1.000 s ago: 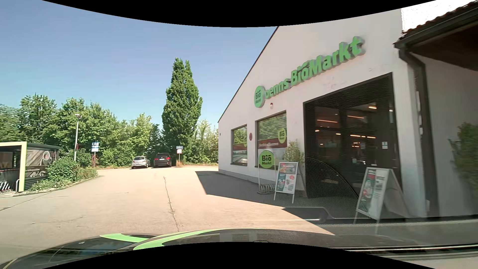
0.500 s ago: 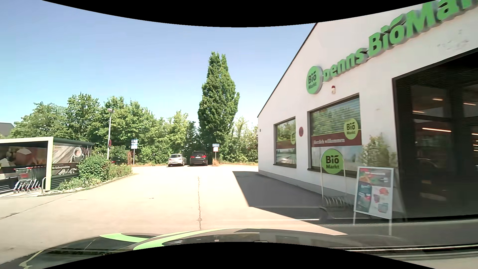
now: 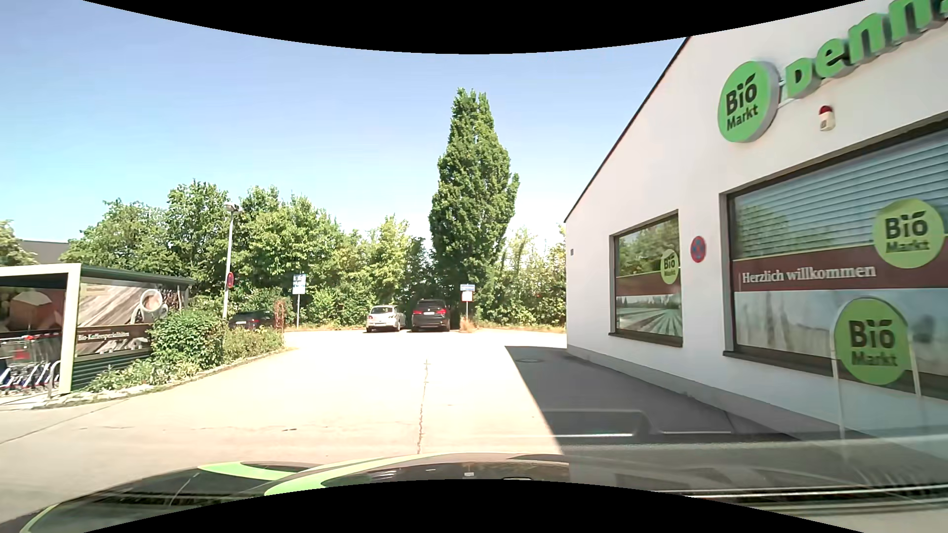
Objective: Follow the waypoints while adhering to traffic rules and regulations
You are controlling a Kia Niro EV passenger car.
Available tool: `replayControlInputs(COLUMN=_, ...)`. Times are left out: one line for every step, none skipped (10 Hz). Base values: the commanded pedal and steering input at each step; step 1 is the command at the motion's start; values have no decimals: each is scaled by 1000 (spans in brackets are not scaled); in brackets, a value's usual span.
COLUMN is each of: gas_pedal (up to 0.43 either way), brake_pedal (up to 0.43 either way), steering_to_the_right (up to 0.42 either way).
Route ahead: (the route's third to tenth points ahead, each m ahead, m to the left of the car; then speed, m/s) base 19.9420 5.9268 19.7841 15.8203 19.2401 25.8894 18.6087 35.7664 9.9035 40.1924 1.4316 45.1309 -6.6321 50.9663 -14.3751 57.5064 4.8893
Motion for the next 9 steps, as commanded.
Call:
replayControlInputs(gas_pedal=177, brake_pedal=0, steering_to_the_right=-51)
replayControlInputs(gas_pedal=150, brake_pedal=0, steering_to_the_right=-32)
replayControlInputs(gas_pedal=130, brake_pedal=0, steering_to_the_right=-10)
replayControlInputs(gas_pedal=98, brake_pedal=0, steering_to_the_right=7)
replayControlInputs(gas_pedal=98, brake_pedal=0, steering_to_the_right=10)
replayControlInputs(gas_pedal=87, brake_pedal=0, steering_to_the_right=11)
replayControlInputs(gas_pedal=47, brake_pedal=0, steering_to_the_right=11)
replayControlInputs(gas_pedal=0, brake_pedal=0, steering_to_the_right=10)
replayControlInputs(gas_pedal=0, brake_pedal=0, steering_to_the_right=9)
